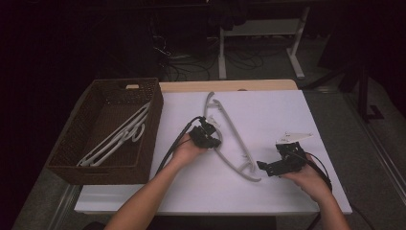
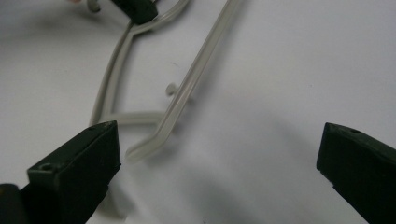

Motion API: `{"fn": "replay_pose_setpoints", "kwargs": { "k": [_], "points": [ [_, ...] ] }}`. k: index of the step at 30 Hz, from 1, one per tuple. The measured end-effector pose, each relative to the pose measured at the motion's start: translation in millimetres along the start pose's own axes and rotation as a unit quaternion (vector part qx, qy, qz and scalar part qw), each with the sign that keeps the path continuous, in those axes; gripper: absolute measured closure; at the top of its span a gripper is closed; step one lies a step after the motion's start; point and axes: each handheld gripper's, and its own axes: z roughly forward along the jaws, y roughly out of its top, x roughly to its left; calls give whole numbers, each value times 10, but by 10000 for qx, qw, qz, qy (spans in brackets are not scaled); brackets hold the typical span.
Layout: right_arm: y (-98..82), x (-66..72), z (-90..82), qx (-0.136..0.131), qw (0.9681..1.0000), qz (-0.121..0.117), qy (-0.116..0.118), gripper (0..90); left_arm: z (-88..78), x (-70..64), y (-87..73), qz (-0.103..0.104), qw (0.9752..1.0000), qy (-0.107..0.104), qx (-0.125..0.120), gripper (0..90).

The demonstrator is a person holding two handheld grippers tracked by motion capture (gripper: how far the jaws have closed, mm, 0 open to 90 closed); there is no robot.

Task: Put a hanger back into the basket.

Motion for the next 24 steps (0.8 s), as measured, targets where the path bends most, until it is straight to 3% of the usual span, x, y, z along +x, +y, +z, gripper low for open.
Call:
{"fn": "replay_pose_setpoints", "kwargs": {
  "k": [6,8,10,14,18,22,24],
  "points": [
    [16,14,11,34,10000,2,-8,0,-50,-252,-93,144,9996,-238,13,898],
    [36,27,20,79,10000,13,-19,0,-74,-251,-90,167,9995,-277,22,896],
    [72,41,22,142,9999,32,-38,12,-127,-232,-88,189,9995,-251,-23,811],
    [192,97,48,197,9998,93,-26,86,-359,-160,-138,89,9989,-287,-353,698],
    [366,166,223,435,9990,80,-81,200,-534,-107,-287,-94,9980,-284,-565,543],
    [511,251,461,705,9975,5,50,317,-614,-67,-431,-251,9975,-257,-614,474],
    [580,281,565,818,9966,-23,-10,362,-650,-58,-483,-294,9971,-259,-653,440]
  ]
}}
